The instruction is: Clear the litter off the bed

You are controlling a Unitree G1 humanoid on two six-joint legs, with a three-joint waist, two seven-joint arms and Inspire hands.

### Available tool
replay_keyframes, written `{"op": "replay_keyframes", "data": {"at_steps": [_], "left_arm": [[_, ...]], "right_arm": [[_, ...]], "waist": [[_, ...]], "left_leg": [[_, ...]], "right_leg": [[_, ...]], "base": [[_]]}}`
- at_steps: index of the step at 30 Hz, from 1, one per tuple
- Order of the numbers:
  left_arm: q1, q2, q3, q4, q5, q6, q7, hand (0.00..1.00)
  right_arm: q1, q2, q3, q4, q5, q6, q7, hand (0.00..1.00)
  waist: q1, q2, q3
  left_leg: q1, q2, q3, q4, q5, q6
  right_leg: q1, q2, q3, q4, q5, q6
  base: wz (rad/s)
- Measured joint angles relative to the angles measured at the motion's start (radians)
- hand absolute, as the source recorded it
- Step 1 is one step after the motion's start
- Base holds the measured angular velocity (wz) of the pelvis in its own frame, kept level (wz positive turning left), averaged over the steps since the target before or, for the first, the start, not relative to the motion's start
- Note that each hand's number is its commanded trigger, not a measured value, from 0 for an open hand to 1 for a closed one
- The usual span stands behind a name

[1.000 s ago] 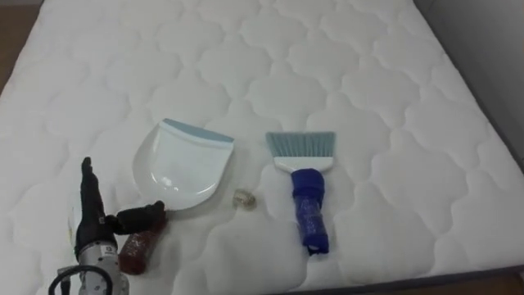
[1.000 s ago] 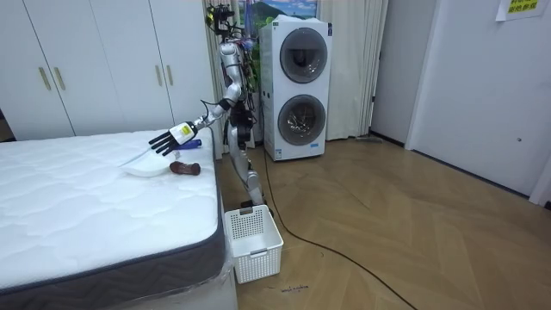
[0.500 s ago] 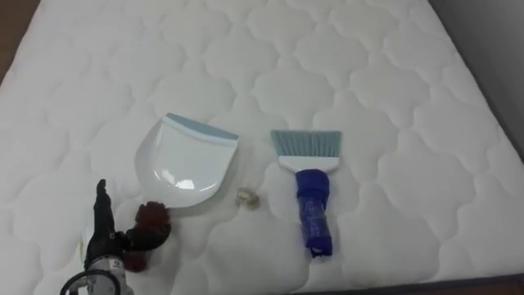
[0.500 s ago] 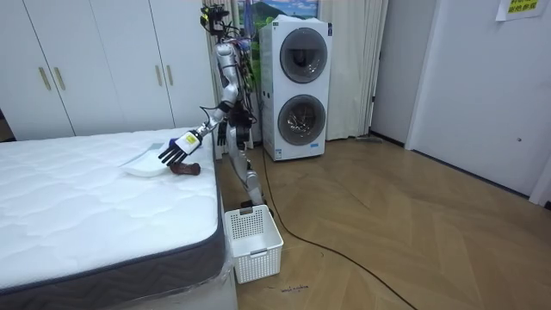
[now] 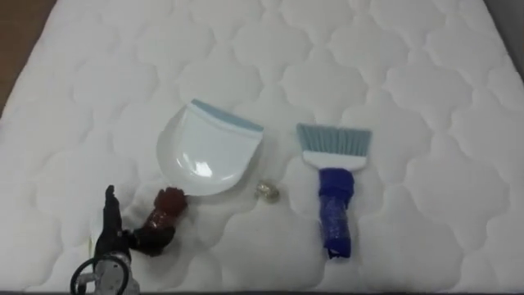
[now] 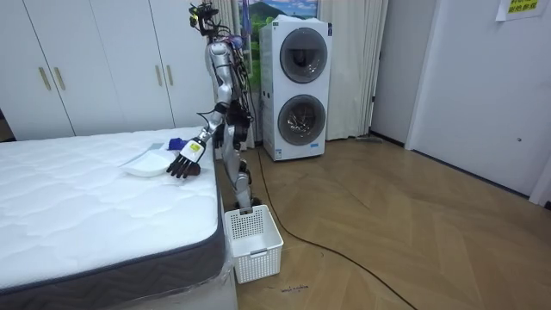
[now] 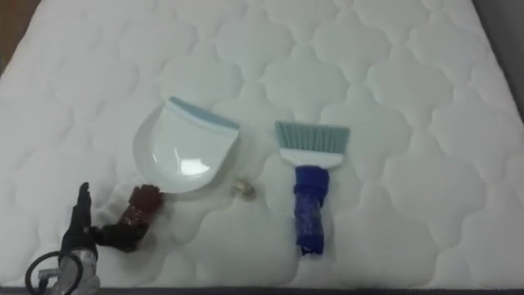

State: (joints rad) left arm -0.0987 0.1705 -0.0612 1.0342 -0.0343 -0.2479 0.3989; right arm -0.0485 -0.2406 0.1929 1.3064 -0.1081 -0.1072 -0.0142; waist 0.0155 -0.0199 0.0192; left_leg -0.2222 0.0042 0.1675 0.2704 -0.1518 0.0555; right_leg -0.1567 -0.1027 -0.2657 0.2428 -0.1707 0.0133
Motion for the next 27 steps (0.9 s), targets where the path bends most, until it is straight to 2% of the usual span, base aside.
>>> {"op": "replay_keyframes", "data": {"at_steps": [2,6,11,12,13,22,24,25,27], "left_arm": [[-0.008,-0.002,0.0,0.008,0.0,0.0,0.0,0.0],[-0.033,-0.001,-0.007,0.008,-0.001,0.002,0.001,0.0],[-0.072,0.001,-0.037,0.047,-0.014,0.021,0.0,0.0],[-0.074,0.001,-0.039,0.047,-0.014,0.022,0.0,0.0],[-0.083,0.001,-0.041,0.054,-0.014,0.023,0.0,0.0],[-0.116,0.007,-0.042,0.069,-0.018,0.033,0.012,0.0],[-0.133,0.007,-0.043,0.091,-0.018,0.033,0.013,0.0],[-0.144,0.007,-0.043,0.095,-0.017,0.033,0.015,0.0],[-0.151,0.007,-0.043,0.096,-0.014,0.033,0.019,0.0]], "right_arm": [[-0.002,0.001,0.032,0.012,0.008,0.013,0.008,0.0],[-0.016,-0.001,0.061,0.011,0.024,0.023,0.018,0.0],[-0.051,-0.006,0.093,0.013,0.025,0.043,0.022,0.0],[-0.051,-0.006,0.094,0.013,0.026,0.043,0.023,0.0],[-0.051,-0.006,0.098,0.013,0.025,0.044,0.025,0.0],[-0.059,-0.001,0.103,0.012,0.034,0.044,0.024,0.0],[-0.062,-0.001,0.104,0.012,0.033,0.044,0.022,0.0],[-0.072,-0.001,0.109,0.013,0.034,0.044,0.02,0.0],[-0.08,-0.001,0.113,0.012,0.033,0.043,0.018,0.0]], "waist": [[-0.013,-0.003,0.0022],[-0.013,-0.008,0.0052],[-0.013,-0.007,0.0085],[-0.013,-0.007,0.0085],[-0.018,-0.008,0.0129],[-0.043,-0.01,0.0159],[-0.045,-0.01,0.0206],[-0.045,-0.01,0.0298],[-0.045,-0.01,0.0303]], "left_leg": [[0.006,0.008,0.024,-0.003,0.0,0.0],[-0.011,0.009,0.027,0.001,-0.007,-0.004],[-0.058,0.011,0.036,0.043,-0.015,0.006],[-0.064,0.012,0.037,0.049,-0.016,0.007],[-0.076,0.014,0.041,0.064,-0.02,0.01],[-0.167,0.017,0.048,0.127,-0.028,0.016],[-0.169,0.018,0.048,0.128,-0.028,0.016],[-0.172,0.019,0.048,0.128,-0.028,0.016],[-0.186,0.02,0.048,0.13,-0.029,0.016]], "right_leg": [[-0.005,0.0,-0.013,0.023,-0.003,-0.002],[-0.044,-0.006,-0.016,0.071,-0.016,-0.008],[-0.097,-0.018,-0.04,0.122,-0.022,-0.014],[-0.103,-0.019,-0.04,0.126,-0.022,-0.014],[-0.114,-0.021,-0.039,0.14,-0.025,-0.016],[-0.212,-0.046,-0.038,0.21,-0.043,-0.022],[-0.212,-0.045,-0.038,0.21,-0.044,-0.023],[-0.214,-0.044,-0.037,0.21,-0.044,-0.023],[-0.229,-0.044,-0.035,0.215,-0.044,-0.024]], "base": [[0.05],[-0.03],[-0.05],[0.0],[-0.03],[0.0],[0.0],[0.0],[0.0]]}}
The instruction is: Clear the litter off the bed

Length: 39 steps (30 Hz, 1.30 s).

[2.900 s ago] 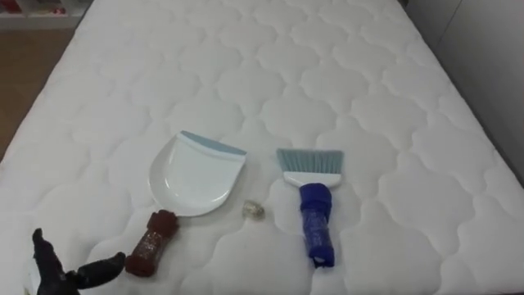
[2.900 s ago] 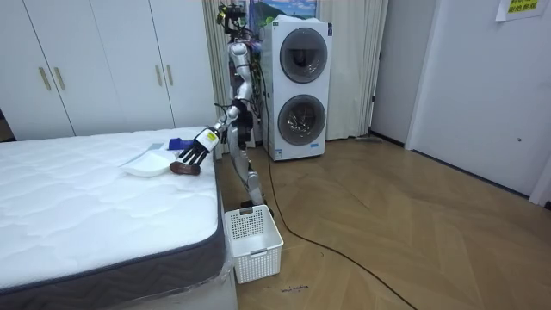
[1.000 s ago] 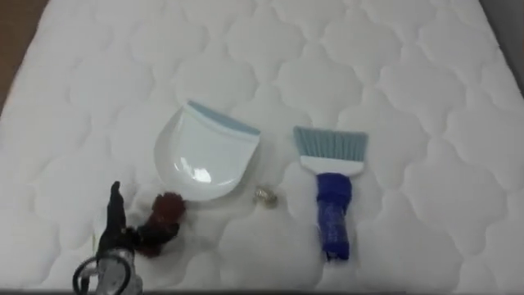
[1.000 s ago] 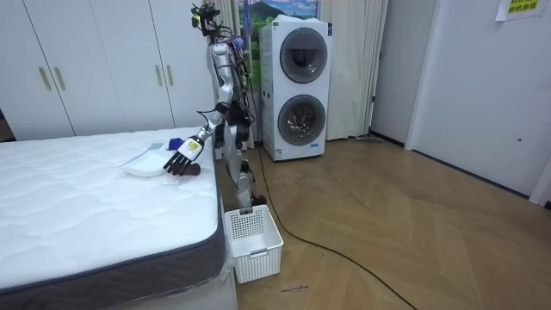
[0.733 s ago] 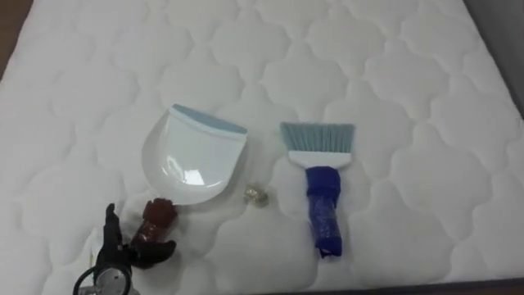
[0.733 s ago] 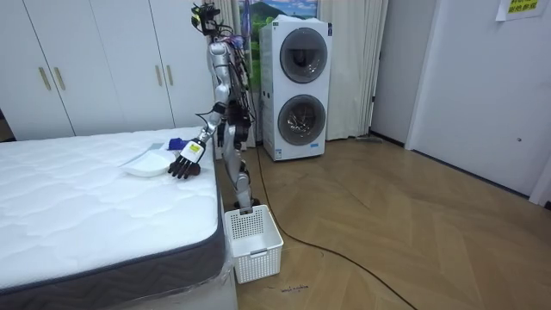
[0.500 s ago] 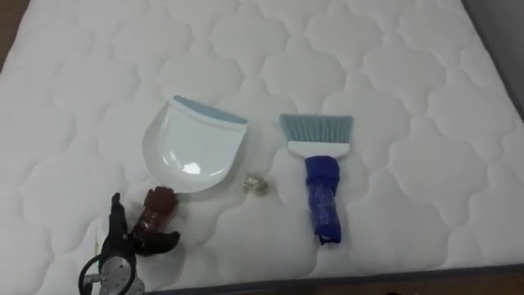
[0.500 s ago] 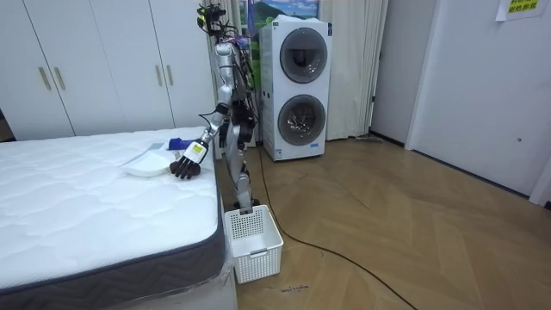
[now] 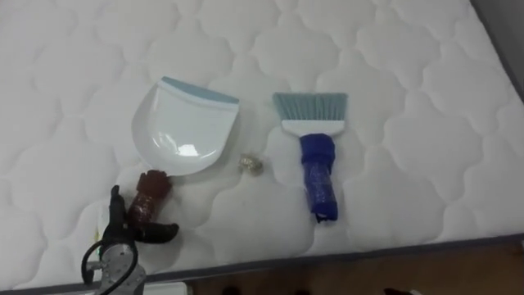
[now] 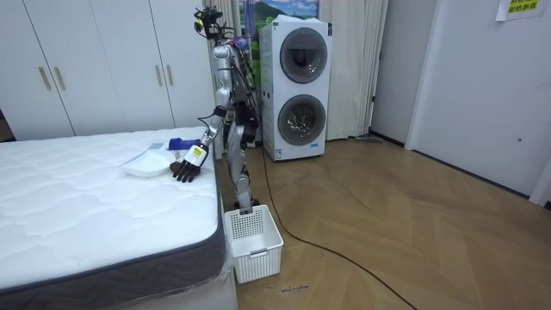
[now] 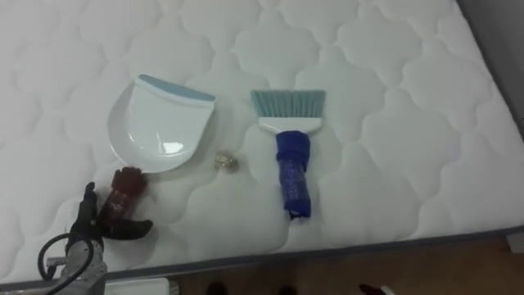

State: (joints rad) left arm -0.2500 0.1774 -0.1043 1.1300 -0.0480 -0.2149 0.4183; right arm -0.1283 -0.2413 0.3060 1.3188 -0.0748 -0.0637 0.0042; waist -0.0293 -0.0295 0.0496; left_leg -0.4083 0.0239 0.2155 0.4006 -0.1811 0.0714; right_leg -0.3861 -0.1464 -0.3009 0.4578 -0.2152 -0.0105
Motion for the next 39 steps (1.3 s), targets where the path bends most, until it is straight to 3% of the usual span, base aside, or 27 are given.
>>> {"op": "replay_keyframes", "data": {"at_steps": [17,25,34,39], "left_arm": [[-0.048,0.001,-0.021,0.034,0.003,-0.006,0.085,0.0],[-0.055,0.003,-0.038,0.038,0.003,-0.007,0.16,0.0],[-0.062,0.007,-0.04,0.032,0.004,-0.037,0.228,0.0],[-0.061,0.006,-0.038,0.008,0.015,-0.049,0.263,0.0]], "right_arm": [[-0.019,0.0,0.065,0.002,0.081,-0.001,-0.045,0.0],[-0.021,-0.001,0.076,0.002,0.142,-0.02,-0.06,0.0],[-0.022,-0.001,0.098,0.004,0.158,-0.035,-0.068,0.0],[-0.019,0.002,0.104,0.001,0.158,-0.035,-0.08,0.0]], "waist": [[-0.003,-0.002,0.0025],[-0.012,0.005,0.0131],[-0.022,0.005,0.0136],[-0.007,0.006,0.0131]], "left_leg": [[-0.084,0.022,0.001,0.057,-0.012,-0.01],[-0.109,0.034,0.008,0.115,-0.04,-0.016],[-0.124,0.039,0.015,0.148,-0.044,-0.023],[-0.125,0.05,0.028,0.154,-0.052,-0.022]], "right_leg": [[-0.082,0.011,0.014,0.038,-0.009,-0.017],[-0.113,0.007,0.024,0.105,-0.041,-0.027],[-0.137,-0.003,0.023,0.151,-0.067,-0.04],[-0.137,0.001,0.023,0.151,-0.067,-0.04]], "base": [[0.0],[-0.03],[0.01],[-0.01]]}}
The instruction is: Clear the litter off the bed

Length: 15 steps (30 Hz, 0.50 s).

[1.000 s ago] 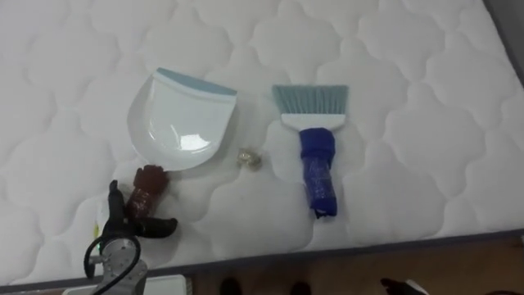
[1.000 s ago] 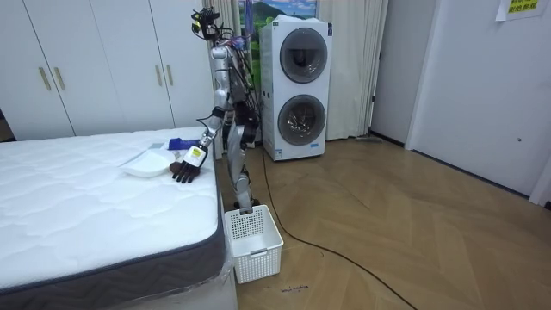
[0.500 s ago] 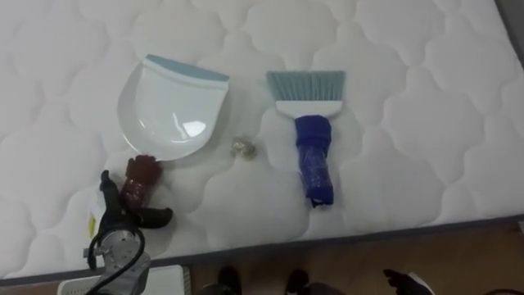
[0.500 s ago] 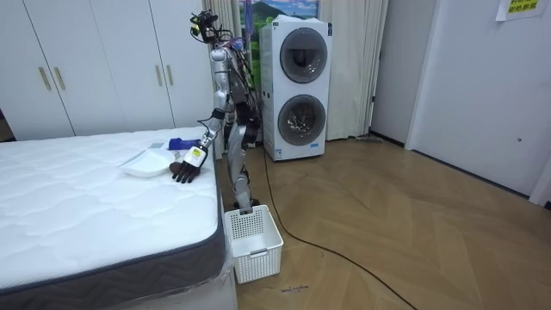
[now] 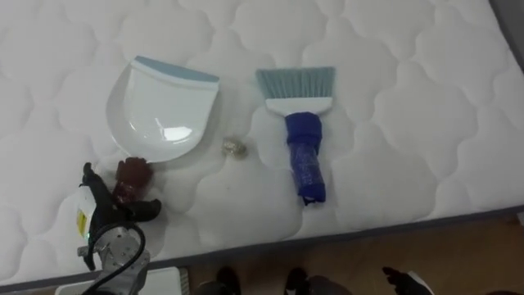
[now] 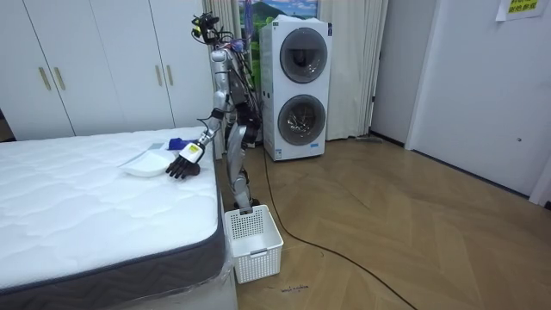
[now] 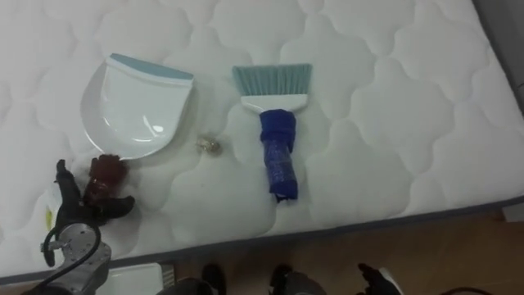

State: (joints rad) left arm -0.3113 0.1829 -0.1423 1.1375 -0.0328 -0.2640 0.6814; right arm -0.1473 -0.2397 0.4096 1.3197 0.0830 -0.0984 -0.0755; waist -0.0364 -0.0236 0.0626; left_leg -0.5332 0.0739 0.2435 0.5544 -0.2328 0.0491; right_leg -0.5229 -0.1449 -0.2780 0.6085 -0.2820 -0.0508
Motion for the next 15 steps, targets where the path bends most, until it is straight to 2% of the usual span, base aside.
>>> {"op": "replay_keyframes", "data": {"at_steps": [2,8,15], "left_arm": [[0.0,-0.006,-0.002,-0.007,0.007,-0.008,0.018,0.0],[0.0,-0.007,-0.022,-0.008,0.034,-0.008,0.035,0.0],[0.003,-0.013,-0.072,-0.005,0.049,-0.007,0.035,0.0]], "right_arm": [[0.005,-0.001,0.0,0.0,0.0,0.001,-0.002,0.0],[0.006,-0.004,0.001,0.002,0.0,0.0,-0.006,0.0],[0.006,-0.004,0.01,0.007,0.009,0.001,-0.008,0.0]], "waist": [[0.014,0.003,-0.002],[0.016,0.01,-0.0063],[0.013,0.01,-0.0065]], "left_leg": [[0.001,0.003,0.0,-0.001,-0.003,-0.001],[0.004,0.003,0.002,0.0,-0.003,-0.002],[0.017,0.003,0.007,-0.006,-0.003,-0.001]], "right_leg": [[0.002,0.003,0.001,-0.001,0.0,0.0],[0.003,0.004,0.002,-0.003,0.0,0.0],[0.015,0.004,0.006,-0.004,0.0,0.0]], "base": [[-0.04],[0.0],[-0.01]]}}
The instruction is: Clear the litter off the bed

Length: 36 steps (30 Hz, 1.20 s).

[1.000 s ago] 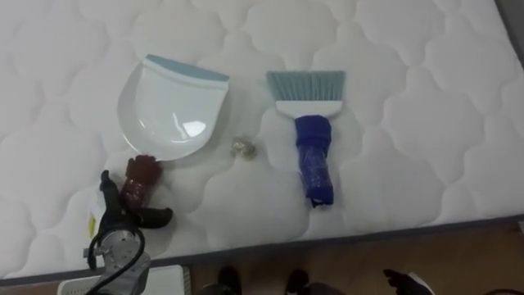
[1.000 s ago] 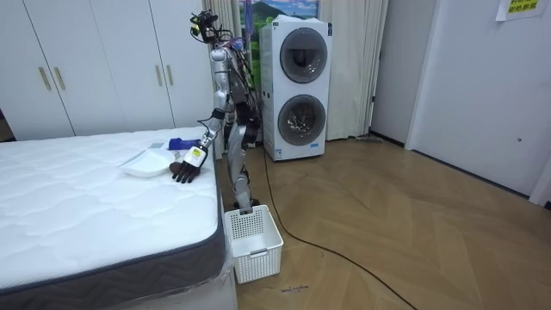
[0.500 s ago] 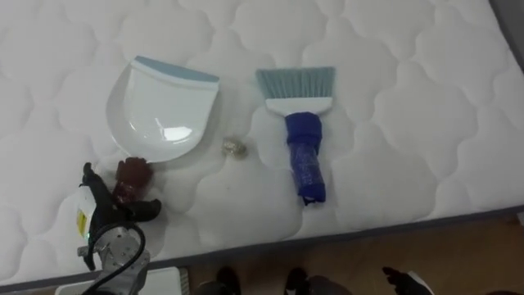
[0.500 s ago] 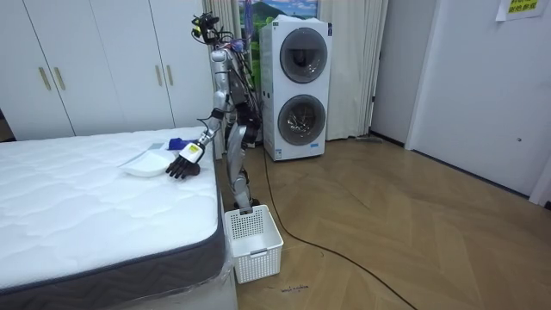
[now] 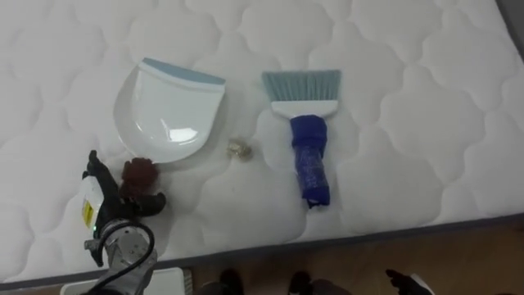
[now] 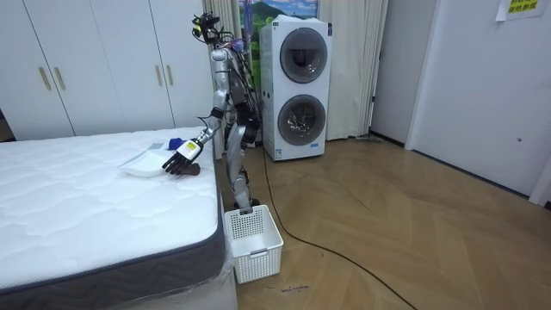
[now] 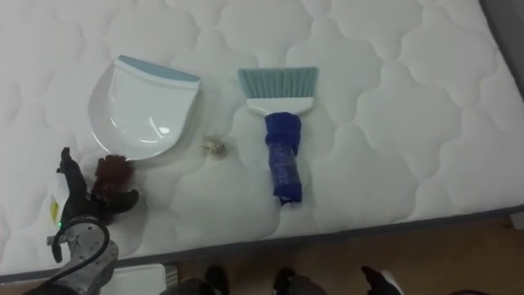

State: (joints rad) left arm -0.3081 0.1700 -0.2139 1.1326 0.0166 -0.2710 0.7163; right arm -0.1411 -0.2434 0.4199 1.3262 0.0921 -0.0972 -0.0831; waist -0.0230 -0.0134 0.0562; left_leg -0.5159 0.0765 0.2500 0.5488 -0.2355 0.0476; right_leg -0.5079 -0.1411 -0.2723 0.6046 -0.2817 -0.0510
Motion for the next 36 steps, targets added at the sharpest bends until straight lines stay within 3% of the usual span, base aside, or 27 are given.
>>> {"op": "replay_keyframes", "data": {"at_steps": [6,22,23,24,26,30,34,36], "left_arm": [[0.003,-0.001,-0.009,0.025,-0.006,0.005,-0.034,0.0],[-0.003,0.008,-0.006,0.035,-0.009,0.083,-0.134,0.03],[-0.004,0.011,-0.006,0.035,-0.012,0.088,-0.141,0.54],[-0.005,0.012,-0.006,0.036,-0.013,0.09,-0.143,0.62],[-0.011,0.02,-0.006,0.049,-0.013,0.092,-0.164,1.0],[-0.022,0.036,-0.003,0.061,-0.014,0.099,-0.175,1.0],[-0.03,0.08,0.014,0.066,-0.015,0.105,-0.178,1.0],[-0.031,0.081,0.014,0.066,-0.015,0.113,-0.177,1.0]], "right_arm": [[-0.009,0.0,-0.002,-0.001,0.005,0.004,0.011,0.0],[-0.009,0.006,0.0,-0.007,0.029,0.028,0.009,0.0],[-0.011,0.007,0.0,-0.007,0.029,0.033,0.009,0.0],[-0.012,0.007,0.0,-0.007,0.03,0.034,0.01,0.0],[-0.014,0.008,0.0,-0.007,0.03,0.034,0.013,0.0],[-0.015,0.008,0.0,-0.007,0.03,0.035,0.022,0.0],[-0.017,0.008,0.0,-0.007,0.031,0.046,0.036,0.0],[-0.017,0.008,0.0,-0.007,0.031,0.047,0.04,0.0]], "waist": [[-0.005,-0.001,-0.0006],[-0.025,-0.007,-0.0042],[-0.026,-0.007,-0.0045],[-0.026,-0.007,-0.0046],[-0.027,-0.008,-0.0052],[-0.029,-0.009,-0.0061],[-0.028,-0.011,-0.0077],[-0.028,-0.011,-0.0078]], "left_leg": [[0.009,0.002,0.011,-0.004,0.0,0.0],[0.008,0.003,0.019,0.004,0.0,0.0],[0.006,0.004,0.021,0.005,0.0,0.0],[0.004,0.004,0.021,0.005,0.0,0.0],[0.003,0.004,0.021,0.006,0.0,0.0],[0.003,0.004,0.021,0.005,0.0,0.0],[0.004,0.003,0.021,0.003,0.0,0.0],[0.004,0.002,0.021,0.003,0.0,0.0]], "right_leg": [[-0.001,0.002,0.013,0.004,0.0,0.0],[-0.006,0.002,0.02,0.007,0.0,0.0],[-0.01,0.002,0.022,0.01,0.0,0.0],[-0.012,0.002,0.023,0.011,0.0,0.0],[-0.015,0.002,0.024,0.013,0.001,-0.001],[-0.015,0.002,0.024,0.014,0.001,-0.001],[-0.014,0.001,0.024,0.014,0.001,-0.001],[-0.014,0.001,0.024,0.014,0.001,0.0]], "base": [[-0.05],[-0.01],[-0.05],[-0.03],[0.0],[0.0],[0.0],[0.0]]}}
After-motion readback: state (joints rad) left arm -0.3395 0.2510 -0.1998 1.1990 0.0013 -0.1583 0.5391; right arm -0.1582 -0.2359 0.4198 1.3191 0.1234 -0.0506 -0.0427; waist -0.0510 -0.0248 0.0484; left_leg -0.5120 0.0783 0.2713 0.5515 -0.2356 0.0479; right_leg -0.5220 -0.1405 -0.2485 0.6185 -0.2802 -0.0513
